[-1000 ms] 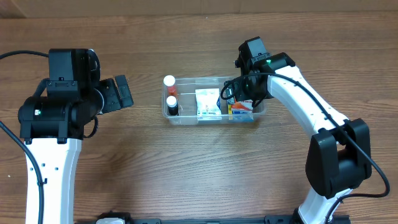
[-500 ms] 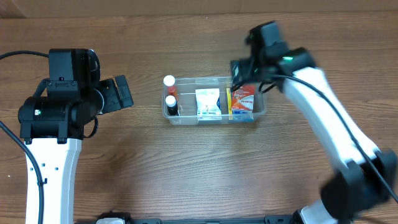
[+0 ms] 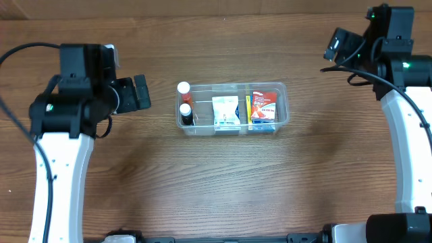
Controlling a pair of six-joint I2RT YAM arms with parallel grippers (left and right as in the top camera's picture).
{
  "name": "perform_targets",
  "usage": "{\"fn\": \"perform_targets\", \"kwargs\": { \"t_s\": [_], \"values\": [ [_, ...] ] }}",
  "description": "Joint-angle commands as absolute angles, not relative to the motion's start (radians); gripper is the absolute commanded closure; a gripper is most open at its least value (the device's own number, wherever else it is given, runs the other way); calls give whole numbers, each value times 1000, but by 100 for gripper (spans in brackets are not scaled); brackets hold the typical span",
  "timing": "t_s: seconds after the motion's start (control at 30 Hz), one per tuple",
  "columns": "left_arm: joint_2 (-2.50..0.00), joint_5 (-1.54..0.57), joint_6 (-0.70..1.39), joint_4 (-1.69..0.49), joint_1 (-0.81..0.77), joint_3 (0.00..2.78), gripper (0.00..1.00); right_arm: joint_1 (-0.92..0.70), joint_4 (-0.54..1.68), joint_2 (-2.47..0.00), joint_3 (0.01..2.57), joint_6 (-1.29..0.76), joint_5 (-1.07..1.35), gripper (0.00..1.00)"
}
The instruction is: Pack container
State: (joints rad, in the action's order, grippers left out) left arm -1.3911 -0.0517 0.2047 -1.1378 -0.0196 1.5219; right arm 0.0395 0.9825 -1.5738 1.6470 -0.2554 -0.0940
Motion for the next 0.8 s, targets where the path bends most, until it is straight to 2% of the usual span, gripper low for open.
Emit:
{"fn": "perform_targets", "kwargs": {
  "t_s": [0.0,0.2,0.33,0.6,0.77],
  "values": [
    [-1438,-64,160,-1182,-18,1514,0,46,1003,-1522,1649,-271,-73,0],
    [-1346,-49,142,-1200,-19,1513,0,46,1097,-1394,1620,-283,-93,0],
    [-1203,-52,126,-1188,-32,1462,0,40,1100,-1250,1487,-289,-93,0],
    [-719,-60,130,-1051,-35,1080,0,-22,1024,-886,1050,-291,-107,0],
    [-497,-26,204,-1035,-35,929,0,-49,1080,-773,951,-315,-147,0]
  ]
}}
